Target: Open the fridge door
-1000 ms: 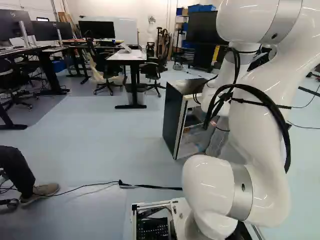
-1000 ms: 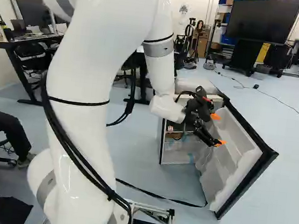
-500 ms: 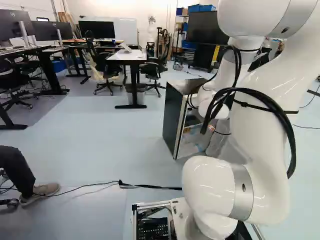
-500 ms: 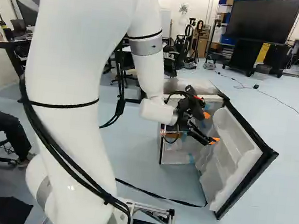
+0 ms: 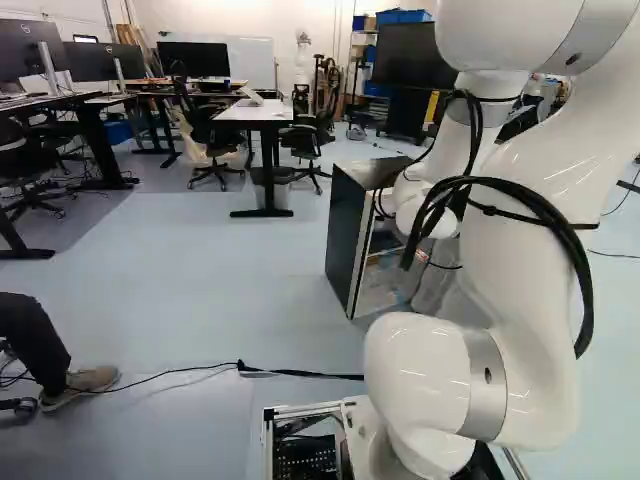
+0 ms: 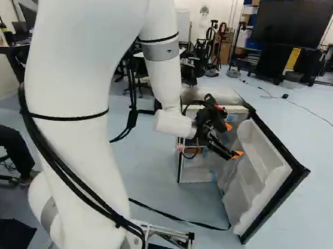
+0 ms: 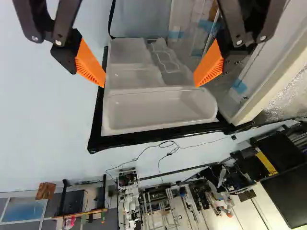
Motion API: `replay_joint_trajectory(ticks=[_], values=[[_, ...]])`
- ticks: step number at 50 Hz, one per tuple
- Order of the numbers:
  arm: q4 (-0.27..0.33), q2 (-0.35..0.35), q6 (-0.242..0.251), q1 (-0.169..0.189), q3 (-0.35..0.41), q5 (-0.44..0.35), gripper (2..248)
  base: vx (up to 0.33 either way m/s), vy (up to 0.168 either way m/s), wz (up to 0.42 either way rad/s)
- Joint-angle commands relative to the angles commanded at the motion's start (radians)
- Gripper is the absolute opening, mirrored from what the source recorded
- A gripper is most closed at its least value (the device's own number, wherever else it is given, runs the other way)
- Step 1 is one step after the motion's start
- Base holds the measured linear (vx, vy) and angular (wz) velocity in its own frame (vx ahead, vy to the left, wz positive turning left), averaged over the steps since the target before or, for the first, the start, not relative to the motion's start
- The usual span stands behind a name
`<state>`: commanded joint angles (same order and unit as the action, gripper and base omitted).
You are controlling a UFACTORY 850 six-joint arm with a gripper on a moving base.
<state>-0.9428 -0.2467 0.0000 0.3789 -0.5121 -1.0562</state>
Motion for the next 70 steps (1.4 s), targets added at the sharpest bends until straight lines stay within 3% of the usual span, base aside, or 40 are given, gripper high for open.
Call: replay_joint_trajectory(ticks=[35, 70], values=[[0.169, 0.094, 0.0, -0.068, 0.076, 0.033, 247, 0.0, 0.0, 0.0], [0.477, 0.266, 0.0, -0.192, 0.215, 0.093, 247, 0.0, 0.0, 0.0]])
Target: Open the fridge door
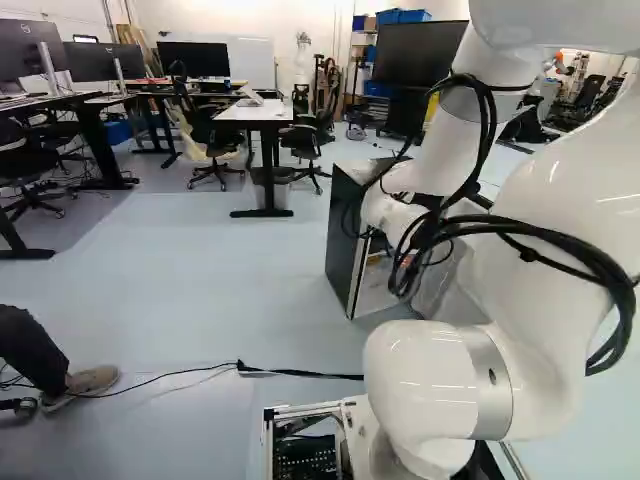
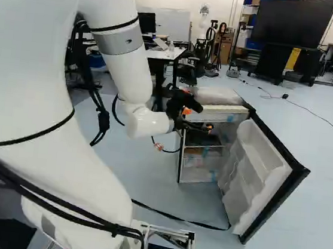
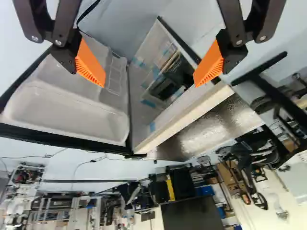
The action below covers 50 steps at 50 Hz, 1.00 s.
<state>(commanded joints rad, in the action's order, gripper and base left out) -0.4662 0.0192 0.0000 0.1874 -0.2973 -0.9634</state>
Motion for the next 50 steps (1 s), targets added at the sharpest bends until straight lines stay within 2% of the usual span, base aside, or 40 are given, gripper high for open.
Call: replay_joint_trajectory(ticks=[26, 50], values=[[0.229, 0.128, 0.0, -0.092, 0.103, 0.045, 247, 0.0, 0.0, 0.0], [0.371, 0.207, 0.0, -0.149, 0.167, 0.072, 247, 0.0, 0.0, 0.0]])
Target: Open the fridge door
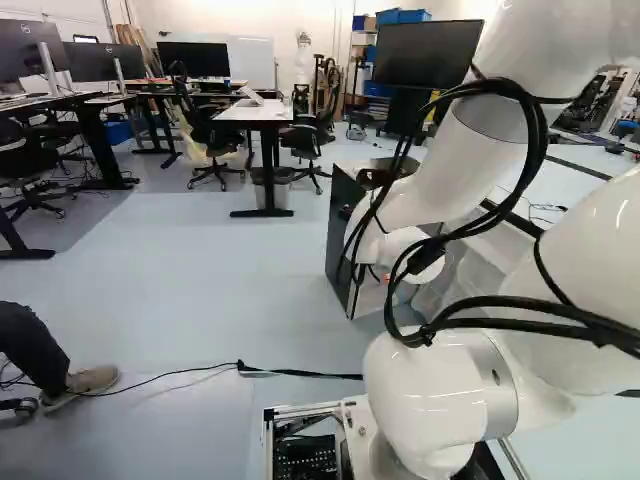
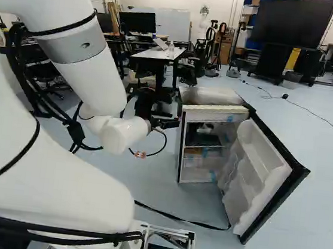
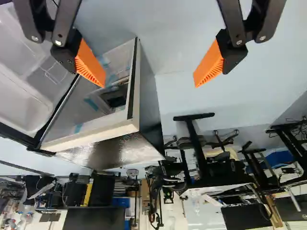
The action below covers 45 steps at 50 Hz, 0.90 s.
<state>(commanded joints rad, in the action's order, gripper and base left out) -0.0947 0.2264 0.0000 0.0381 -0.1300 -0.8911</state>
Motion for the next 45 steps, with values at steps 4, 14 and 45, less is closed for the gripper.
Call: replay_joint_trajectory(ticks=[4, 14, 45], values=[[0.018, 0.01, 0.0, -0.007, 0.008, 0.004, 247, 0.0, 0.0, 0.0], [0.053, 0.03, 0.0, -0.021, 0.024, 0.01, 247, 0.0, 0.0, 0.0], [0.095, 0.053, 0.0, -0.038, 0.043, 0.018, 247, 0.0, 0.0, 0.0]])
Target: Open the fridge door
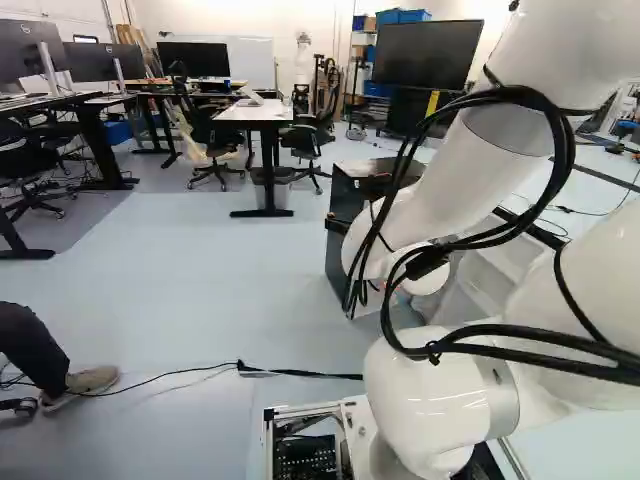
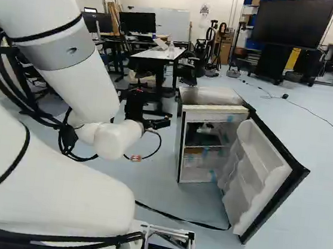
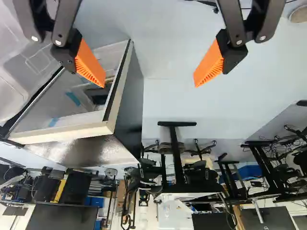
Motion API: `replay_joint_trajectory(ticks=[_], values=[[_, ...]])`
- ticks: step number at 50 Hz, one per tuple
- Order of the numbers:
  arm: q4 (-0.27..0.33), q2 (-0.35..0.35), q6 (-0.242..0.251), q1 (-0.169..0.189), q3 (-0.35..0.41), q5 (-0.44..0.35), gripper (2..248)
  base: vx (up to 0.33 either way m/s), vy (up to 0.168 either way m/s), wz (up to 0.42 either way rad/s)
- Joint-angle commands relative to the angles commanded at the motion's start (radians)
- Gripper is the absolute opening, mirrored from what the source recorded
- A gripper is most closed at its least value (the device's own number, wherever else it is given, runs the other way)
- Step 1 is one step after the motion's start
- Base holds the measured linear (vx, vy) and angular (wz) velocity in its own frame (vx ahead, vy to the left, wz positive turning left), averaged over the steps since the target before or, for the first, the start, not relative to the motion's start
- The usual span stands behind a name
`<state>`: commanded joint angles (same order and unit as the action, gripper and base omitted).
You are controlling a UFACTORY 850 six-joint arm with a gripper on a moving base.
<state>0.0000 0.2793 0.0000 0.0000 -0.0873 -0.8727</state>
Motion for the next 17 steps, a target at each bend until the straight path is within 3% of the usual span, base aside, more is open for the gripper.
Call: replay_joint_trajectory(ticks=[17], values=[[0.0, 0.0, 0.0, 0.0, 0.0, 0.0, 247, 0.0, 0.0, 0.0]])
